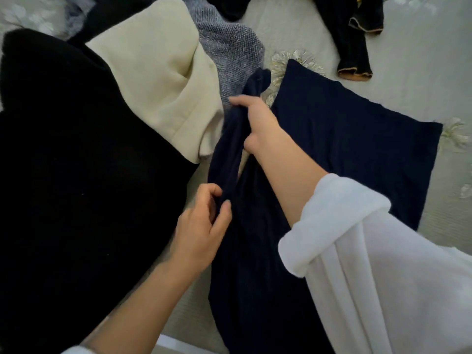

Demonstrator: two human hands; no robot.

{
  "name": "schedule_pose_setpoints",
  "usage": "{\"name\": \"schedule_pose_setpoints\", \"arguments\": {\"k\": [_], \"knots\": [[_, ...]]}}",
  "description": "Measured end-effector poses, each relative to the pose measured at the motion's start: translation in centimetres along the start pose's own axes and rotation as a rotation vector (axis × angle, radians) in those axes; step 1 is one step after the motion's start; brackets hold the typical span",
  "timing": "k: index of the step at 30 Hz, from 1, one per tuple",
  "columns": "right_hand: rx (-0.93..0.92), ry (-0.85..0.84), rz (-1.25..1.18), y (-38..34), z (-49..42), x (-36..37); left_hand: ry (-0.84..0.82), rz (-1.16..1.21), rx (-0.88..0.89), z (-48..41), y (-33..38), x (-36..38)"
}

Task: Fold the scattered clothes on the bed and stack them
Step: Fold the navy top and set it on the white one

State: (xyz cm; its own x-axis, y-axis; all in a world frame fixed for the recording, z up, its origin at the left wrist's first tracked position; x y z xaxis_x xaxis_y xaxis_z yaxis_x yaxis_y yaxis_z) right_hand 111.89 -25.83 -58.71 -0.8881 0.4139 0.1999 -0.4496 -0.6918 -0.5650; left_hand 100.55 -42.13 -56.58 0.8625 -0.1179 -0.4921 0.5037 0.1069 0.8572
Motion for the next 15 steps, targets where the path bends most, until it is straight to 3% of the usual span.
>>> {"name": "schedule_pose_setpoints", "arguments": {"k": [4,7,9,12,15], "knots": [[-0.137,-0.112,-0.118,-5.6,2.3,-2.8,-0.135,-0.191,0.116,0.9,-0.3,3.2],[-0.221,-0.182,-0.283,-7.8,4.2,-7.5,-0.147,-0.243,0.099,2.1,-0.3,5.7],[-0.231,-0.144,-0.353,-7.2,5.1,-11.6,-0.18,-0.36,0.065,3.0,-0.5,7.9],[-0.158,-0.021,-0.327,-4.0,5.0,-16.4,-0.417,-0.516,-0.117,4.7,-1.7,11.8],[-0.177,0.074,-0.279,-3.2,4.6,-18.4,-0.475,-0.67,-0.099,5.1,-1.5,14.5]]}}
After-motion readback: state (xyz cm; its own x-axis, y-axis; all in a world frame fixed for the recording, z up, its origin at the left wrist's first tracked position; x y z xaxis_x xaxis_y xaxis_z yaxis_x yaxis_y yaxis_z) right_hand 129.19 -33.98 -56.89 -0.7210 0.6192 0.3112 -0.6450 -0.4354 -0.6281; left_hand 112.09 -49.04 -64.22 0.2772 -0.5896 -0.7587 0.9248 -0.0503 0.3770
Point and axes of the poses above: each hand's wrist, its own z-axis away from the middle knuckle, its own x-axis out of the palm, y = z × x, the point moved 4 cm from there along -z, towards the middle knuckle, and after that the axes turned 1 degree about y, right-handed, at the moved point
